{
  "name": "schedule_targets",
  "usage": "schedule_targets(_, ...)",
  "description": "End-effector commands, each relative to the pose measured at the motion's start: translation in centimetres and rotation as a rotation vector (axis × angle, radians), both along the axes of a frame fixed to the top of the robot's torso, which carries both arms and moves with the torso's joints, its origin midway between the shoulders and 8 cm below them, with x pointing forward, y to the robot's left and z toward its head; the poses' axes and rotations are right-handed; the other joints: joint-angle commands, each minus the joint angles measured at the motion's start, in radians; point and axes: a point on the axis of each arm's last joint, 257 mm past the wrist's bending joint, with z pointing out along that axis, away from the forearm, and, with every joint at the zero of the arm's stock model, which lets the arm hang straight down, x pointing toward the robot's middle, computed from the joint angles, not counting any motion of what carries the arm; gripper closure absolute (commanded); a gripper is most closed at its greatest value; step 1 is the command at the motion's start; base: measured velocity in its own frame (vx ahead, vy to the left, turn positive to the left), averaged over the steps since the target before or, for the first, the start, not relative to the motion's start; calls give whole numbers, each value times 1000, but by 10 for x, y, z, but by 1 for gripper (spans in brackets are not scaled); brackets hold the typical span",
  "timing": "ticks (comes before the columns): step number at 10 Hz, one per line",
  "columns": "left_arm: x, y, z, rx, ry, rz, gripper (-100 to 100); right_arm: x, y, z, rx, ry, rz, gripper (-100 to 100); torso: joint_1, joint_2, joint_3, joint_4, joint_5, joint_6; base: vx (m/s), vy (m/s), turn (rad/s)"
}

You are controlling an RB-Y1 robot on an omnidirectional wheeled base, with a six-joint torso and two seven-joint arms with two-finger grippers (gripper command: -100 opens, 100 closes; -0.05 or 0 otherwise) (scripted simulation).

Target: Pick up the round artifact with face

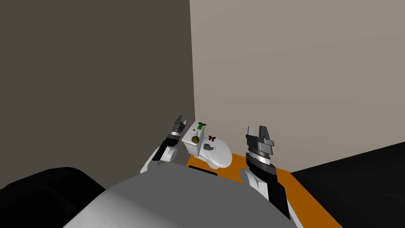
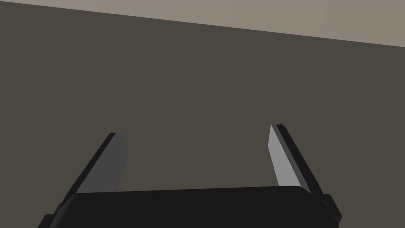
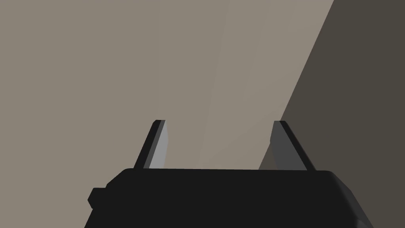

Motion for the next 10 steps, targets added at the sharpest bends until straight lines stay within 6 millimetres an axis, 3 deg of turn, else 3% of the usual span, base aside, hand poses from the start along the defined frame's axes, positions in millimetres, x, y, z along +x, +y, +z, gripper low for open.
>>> schedule_targets(1, 6, -3, 0, 14, 24, -6, -100, 0, 0, 0, 0, 0, 0, 0, 0, 0, 0, 0, 0, 0, -32, -52, 4)
schedule_targets(9, 29, -11, 0, 61, 125, -17, -100, 0, 0, 0, 0, 0, 0, 0, 0, 0, 0, 0, 0, 0, -32, -52, 2)
schedule_targets(10, 31, -10, -7, 61, 154, -14, -100, 0, 0, 0, 0, 0, 0, 0, 0, 0, 0, 0, 0, 0, -21, -44, 1)
